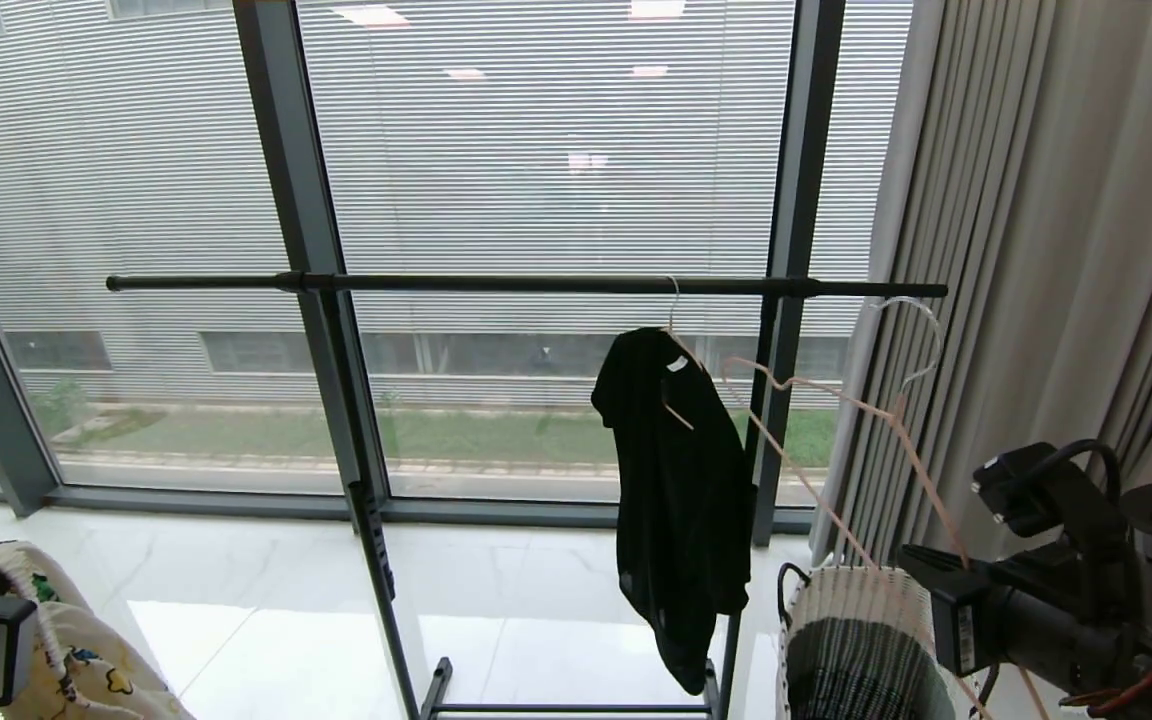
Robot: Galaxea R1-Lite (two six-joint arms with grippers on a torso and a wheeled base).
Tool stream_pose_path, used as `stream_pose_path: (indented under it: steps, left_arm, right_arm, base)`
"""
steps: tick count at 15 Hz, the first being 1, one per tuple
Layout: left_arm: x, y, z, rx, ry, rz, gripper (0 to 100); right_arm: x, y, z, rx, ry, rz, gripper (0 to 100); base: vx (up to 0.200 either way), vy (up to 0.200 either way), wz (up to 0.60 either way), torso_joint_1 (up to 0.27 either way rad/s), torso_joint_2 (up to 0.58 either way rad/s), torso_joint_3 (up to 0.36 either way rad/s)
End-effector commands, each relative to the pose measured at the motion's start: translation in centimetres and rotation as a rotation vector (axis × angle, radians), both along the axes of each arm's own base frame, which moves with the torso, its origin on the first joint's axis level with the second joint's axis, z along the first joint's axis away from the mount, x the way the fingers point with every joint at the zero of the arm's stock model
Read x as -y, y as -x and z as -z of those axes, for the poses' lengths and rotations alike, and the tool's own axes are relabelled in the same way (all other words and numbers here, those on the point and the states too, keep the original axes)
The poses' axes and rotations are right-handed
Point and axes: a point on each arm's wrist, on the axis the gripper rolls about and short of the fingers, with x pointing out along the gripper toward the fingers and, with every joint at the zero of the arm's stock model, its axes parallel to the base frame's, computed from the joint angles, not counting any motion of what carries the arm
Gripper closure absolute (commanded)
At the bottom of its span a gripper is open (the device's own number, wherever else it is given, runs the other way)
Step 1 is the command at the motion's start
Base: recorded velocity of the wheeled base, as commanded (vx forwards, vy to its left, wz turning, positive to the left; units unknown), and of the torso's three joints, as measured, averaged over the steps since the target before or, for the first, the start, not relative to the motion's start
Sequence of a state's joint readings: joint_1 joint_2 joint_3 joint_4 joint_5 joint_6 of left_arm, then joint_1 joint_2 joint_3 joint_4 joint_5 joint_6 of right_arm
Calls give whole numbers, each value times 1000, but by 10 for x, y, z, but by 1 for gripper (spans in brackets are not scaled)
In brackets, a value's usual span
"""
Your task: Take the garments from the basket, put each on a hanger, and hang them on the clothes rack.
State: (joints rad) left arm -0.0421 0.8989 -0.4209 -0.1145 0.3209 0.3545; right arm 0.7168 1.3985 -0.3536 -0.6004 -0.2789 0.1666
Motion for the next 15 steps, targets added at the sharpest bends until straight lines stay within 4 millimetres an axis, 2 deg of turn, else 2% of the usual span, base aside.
stream_pose_path:
  steps: [1,4,6,7,9,12,15]
  left_arm:
    - [10,0,0,-2,-2,100,100]
    - [22,-8,0,-30,-2,195,100]
    - [26,-16,-2,-39,19,209,100]
    - [37,-39,-9,1,87,216,100]
    - [49,-62,-14,40,92,240,100]
    - [66,-90,-10,46,94,196,100]
    - [96,-112,-16,95,223,165,100]
  right_arm:
    - [-12,13,-2,5,3,-152,100]
    - [-32,33,5,-44,30,-360,100]
    - [-40,39,8,-55,39,-414,100]
    - [-51,53,11,-67,49,-507,100]
    - [-58,67,11,-74,44,-602,100]
    - [-66,77,6,-61,30,-662,100]
    - [-80,79,-3,-44,-1,-690,100]
  base:
    - [0,0,0,0,0,0]
    - [0,0,0,0,0,0]
    - [0,0,0,0,0,0]
    - [0,0,0,0,0,0]
    - [0,0,0,0,0,0]
    - [0,0,0,0,0,0]
    - [0,0,0,0,0,0]
